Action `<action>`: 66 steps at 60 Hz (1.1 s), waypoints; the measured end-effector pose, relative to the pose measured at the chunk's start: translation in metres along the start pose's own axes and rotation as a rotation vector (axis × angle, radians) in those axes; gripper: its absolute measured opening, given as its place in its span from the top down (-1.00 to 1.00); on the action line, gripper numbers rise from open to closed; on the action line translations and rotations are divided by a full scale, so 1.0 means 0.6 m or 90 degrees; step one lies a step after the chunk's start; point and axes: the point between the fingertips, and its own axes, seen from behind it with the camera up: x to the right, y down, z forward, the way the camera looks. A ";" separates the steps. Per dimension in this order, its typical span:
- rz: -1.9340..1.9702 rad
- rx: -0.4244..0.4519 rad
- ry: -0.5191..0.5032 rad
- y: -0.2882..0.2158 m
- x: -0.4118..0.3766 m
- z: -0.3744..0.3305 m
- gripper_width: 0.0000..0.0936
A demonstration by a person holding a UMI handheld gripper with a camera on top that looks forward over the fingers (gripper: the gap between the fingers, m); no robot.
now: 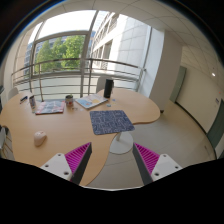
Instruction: Arrange mouse
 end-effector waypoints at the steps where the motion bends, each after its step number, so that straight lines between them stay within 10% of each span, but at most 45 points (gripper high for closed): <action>1: 0.001 0.000 -0.002 0.000 -0.002 0.001 -0.81; 36: -0.036 -0.076 -0.204 0.218 -0.322 -0.007 -0.82; 66: -0.027 -0.033 -0.281 0.133 -0.730 0.235 -0.82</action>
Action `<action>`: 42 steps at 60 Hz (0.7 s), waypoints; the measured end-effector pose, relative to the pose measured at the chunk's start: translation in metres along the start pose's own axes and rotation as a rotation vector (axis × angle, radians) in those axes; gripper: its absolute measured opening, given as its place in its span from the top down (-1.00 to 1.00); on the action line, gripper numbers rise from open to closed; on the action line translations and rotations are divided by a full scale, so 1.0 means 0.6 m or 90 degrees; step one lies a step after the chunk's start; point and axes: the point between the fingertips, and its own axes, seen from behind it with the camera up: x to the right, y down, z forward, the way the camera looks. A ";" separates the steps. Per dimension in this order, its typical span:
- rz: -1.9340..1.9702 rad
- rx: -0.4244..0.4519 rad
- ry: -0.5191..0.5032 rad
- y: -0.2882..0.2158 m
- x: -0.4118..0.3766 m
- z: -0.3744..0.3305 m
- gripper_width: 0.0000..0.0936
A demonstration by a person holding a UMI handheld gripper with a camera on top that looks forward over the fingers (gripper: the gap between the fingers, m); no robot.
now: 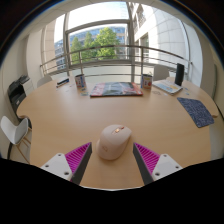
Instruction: Arrange mouse
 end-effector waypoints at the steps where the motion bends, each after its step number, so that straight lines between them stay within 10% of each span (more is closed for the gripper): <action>1: 0.001 -0.001 0.004 0.003 -0.009 0.001 -0.82; 42: -0.057 -0.006 -0.002 -0.061 -0.034 0.091 0.13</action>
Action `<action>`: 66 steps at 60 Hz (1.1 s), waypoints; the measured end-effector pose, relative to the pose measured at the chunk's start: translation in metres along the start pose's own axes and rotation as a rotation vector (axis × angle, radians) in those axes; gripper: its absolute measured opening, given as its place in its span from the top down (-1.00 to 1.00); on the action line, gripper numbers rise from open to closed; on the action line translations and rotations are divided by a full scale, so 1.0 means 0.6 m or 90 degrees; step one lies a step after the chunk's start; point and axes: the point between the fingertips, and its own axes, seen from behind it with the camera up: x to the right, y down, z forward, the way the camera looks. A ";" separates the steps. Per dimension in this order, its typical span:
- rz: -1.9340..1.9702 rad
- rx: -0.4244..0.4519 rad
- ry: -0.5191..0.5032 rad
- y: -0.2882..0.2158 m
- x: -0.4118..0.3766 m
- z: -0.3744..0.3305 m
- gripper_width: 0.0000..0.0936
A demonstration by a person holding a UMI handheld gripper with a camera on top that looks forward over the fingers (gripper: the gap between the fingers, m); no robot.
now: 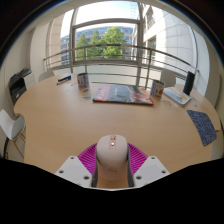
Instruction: Arrange mouse
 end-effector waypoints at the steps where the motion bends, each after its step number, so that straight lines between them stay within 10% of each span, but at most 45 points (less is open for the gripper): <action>1: -0.002 0.005 -0.007 -0.009 -0.001 -0.006 0.13; 27: 0.014 0.283 -0.046 -0.413 0.365 -0.199 0.14; 53: 0.040 0.041 0.071 -0.089 0.883 0.083 0.09; 62: 0.057 0.011 0.048 -0.042 0.889 0.102 -0.24; 66: 0.059 0.010 0.058 -0.051 0.898 0.081 -0.71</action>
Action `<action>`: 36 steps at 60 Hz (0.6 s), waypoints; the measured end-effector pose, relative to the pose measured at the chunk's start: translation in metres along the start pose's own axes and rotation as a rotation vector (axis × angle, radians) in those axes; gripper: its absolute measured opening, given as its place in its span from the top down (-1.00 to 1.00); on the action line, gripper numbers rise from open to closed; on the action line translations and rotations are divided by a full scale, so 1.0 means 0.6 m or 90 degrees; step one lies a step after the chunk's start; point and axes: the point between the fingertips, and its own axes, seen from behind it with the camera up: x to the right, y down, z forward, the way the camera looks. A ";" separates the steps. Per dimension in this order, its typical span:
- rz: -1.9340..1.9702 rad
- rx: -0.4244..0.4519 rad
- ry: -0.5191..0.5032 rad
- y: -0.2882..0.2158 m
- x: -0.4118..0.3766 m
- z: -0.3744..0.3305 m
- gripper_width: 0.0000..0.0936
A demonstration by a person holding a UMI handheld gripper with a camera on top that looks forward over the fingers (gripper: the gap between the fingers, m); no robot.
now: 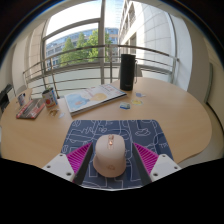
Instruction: Arrange mouse
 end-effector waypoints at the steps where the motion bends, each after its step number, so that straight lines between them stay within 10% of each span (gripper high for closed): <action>1: 0.000 0.002 0.003 0.002 0.000 -0.005 -0.83; 36: -0.042 0.069 0.056 0.007 -0.034 -0.425 -0.81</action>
